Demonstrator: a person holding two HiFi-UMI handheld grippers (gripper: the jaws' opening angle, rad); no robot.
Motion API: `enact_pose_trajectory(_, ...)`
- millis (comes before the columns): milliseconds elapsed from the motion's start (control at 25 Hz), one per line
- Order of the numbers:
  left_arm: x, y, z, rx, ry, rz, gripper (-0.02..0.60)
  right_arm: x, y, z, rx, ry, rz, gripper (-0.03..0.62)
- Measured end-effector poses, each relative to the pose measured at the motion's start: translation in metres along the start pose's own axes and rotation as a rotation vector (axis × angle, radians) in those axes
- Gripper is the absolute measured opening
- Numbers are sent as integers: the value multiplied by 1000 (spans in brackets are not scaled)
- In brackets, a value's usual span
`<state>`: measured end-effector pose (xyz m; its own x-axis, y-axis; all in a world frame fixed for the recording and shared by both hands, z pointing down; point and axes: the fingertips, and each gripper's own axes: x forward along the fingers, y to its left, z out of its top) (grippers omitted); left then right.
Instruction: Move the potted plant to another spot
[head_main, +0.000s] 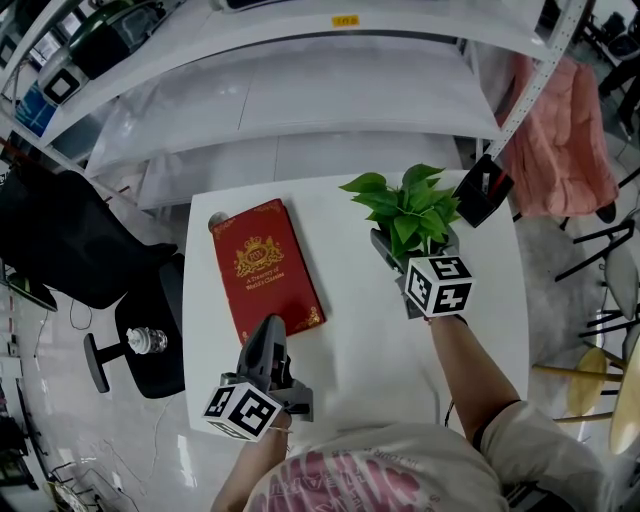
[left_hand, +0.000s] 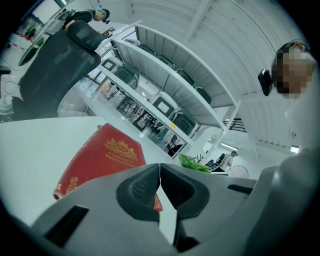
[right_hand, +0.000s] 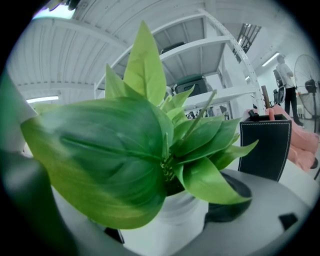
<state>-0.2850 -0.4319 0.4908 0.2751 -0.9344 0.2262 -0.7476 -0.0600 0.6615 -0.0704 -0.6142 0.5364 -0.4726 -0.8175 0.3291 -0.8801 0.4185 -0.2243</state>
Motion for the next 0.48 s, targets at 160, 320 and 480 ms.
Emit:
enact_pose_trajectory(160, 0, 1, -1, -7, -8, -1, 25, 0, 0, 0, -3, -6, 2, 538)
enact_pose_trajectory(320, -1, 1, -1, -13, -10, 4, 25, 1, 0, 0, -18, -8, 3, 538)
enact_pose_trajectory(480, -1, 1, -2, -12, -9, 7, 25, 1, 0, 1, -25, -12, -1, 538)
